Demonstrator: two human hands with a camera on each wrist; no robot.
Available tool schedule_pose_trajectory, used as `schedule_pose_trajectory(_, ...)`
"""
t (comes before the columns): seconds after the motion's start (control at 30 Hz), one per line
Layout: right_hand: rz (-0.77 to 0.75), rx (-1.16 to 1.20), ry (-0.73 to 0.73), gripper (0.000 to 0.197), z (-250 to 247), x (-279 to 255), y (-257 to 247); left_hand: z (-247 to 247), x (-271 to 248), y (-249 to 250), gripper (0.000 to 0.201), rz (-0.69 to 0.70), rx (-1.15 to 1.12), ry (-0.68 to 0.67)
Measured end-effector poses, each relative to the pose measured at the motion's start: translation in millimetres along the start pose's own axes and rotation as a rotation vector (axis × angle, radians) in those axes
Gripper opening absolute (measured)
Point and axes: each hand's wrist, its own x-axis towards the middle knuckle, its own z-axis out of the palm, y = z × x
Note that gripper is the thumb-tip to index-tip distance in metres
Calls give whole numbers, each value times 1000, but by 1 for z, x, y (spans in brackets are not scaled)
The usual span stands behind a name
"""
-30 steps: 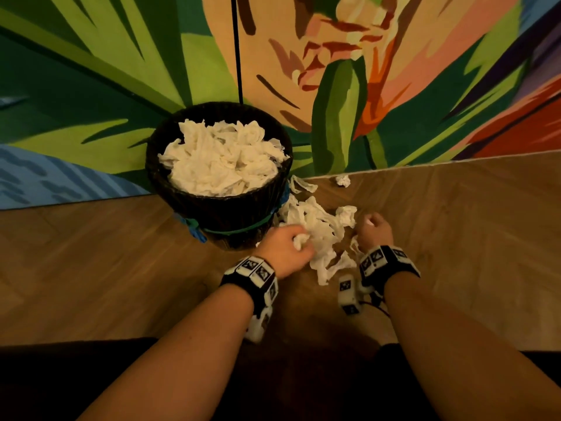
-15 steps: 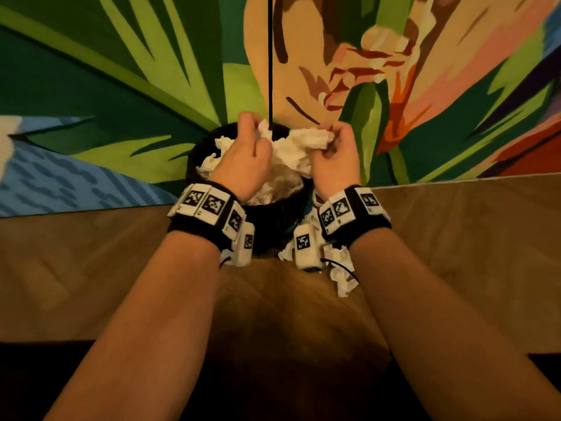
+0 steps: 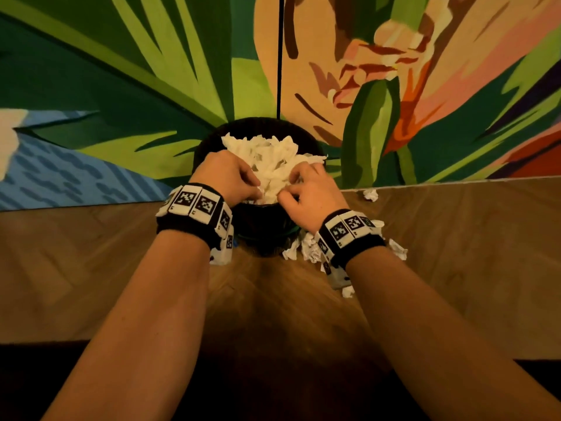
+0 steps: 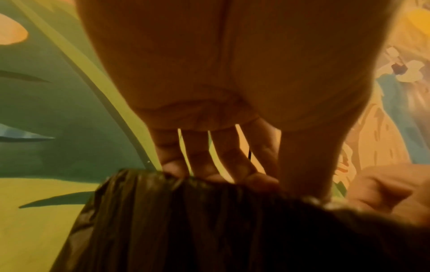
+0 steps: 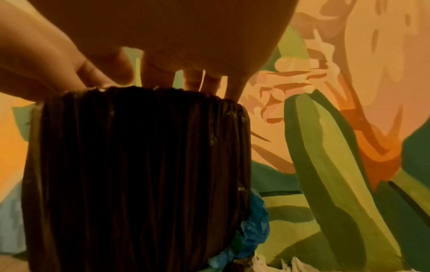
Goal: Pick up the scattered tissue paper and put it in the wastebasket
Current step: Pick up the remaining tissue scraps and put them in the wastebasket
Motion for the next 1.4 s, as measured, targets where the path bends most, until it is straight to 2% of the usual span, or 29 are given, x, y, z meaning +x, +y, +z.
schedule_pose_trajectory(0.13,-22,-105,-93,61,5,2,-4,14,-3,4,12,1,84,-71)
schedule_pose_trajectory(0.23,-25,-129,-65,51,7,4,-3,20,4,6,21,-75,149,-166)
schedule_pose_trajectory(0.37,-60,-208,-63,57,10,6,-1,28,13,8,29,-106,294,-293)
schedule_pose_trajectory(0.5,-47,-201,-51,55,12,8,0,33,14,13,36,-94,339,-314)
schedule_pose_trajectory(0.6,-56,-188,8,62,15,3,4,31,11,16,28,-95,368,-259)
schedule_pose_trajectory(0.73,-82,-88,72,57,10,-5,7,18,-3,24,25,-153,309,-65)
schedule_pose_trajectory(0.83,-74,-28,85,59,-6,-6,8,3,-8,35,28,-148,145,105)
schedule_pose_trajectory(0.9,-42,100,154,55,-21,-5,13,-8,-11,45,33,-118,4,190)
schedule_pose_trajectory(1.0,41,277,343,43,-42,-1,30,-19,-16,66,34,-3,-241,297)
schedule_pose_trajectory(1.07,137,355,436,37,-51,0,47,-16,-18,83,35,108,-309,347)
schedule_pose_trajectory(1.13,259,419,516,36,-51,-3,69,-3,-21,102,33,225,-371,315)
schedule_pose_trajectory(1.17,331,443,533,36,-47,-7,80,7,-23,111,31,269,-414,253)
schedule_pose_trajectory(1.27,551,436,429,39,-17,-29,118,47,-28,126,29,334,-455,38)
schedule_pose_trajectory(1.37,751,388,203,41,32,-65,148,97,-26,119,27,320,-298,-130)
schedule_pose_trajectory(1.4,813,359,100,36,48,-79,153,114,-26,112,26,299,-222,-195)
